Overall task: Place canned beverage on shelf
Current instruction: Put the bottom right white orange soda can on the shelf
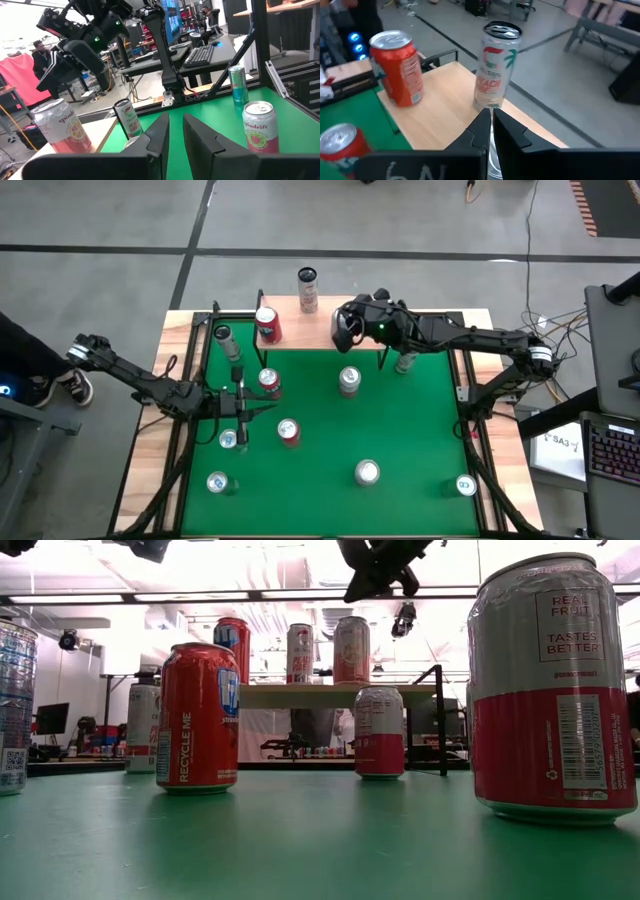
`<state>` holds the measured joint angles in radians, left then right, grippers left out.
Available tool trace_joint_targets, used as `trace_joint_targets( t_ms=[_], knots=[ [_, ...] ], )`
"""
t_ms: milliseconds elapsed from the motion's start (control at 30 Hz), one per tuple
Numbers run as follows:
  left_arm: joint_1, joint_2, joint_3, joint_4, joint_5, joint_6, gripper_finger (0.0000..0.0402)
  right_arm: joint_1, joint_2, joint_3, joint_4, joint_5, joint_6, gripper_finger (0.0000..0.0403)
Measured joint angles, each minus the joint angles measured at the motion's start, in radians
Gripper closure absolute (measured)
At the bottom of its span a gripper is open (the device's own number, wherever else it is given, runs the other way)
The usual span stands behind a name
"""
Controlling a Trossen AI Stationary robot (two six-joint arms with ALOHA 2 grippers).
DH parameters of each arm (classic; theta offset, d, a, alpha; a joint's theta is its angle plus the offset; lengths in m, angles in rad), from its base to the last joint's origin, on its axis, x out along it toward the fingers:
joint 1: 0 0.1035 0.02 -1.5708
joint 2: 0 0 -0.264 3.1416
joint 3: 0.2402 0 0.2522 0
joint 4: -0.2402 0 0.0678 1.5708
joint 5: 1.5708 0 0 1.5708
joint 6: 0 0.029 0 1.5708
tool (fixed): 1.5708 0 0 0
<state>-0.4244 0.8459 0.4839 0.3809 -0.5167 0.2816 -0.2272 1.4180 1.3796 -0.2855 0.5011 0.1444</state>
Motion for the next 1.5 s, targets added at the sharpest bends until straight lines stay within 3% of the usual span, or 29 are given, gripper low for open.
trace_joint_targets(
  t_ms=[233, 467, 1167, 1500],
  knots=[
    [0.0, 0.0, 0.0, -0.029, 0.0, -0.005, 0.0364, 0.0, -0.009, 0.0, -0.06, 0.009, 0.078, 0.039],
    [0.0, 0.0, 0.008, -0.033, 0.0, 0.003, 0.0364, -0.001, -0.009, 0.0, -0.158, 0.095, 0.126, 0.039],
    [0.0, -0.001, 0.013, -0.026, 0.0, 0.023, 0.0364, 0.0, 0.03, 0.003, -0.153, 0.103, 0.133, 0.039],
    [0.0, -0.001, 0.013, -0.026, 0.0, 0.021, 0.0364, 0.0, 0.025, 0.081, -0.151, 0.097, 0.072, 0.039]
  ],
)
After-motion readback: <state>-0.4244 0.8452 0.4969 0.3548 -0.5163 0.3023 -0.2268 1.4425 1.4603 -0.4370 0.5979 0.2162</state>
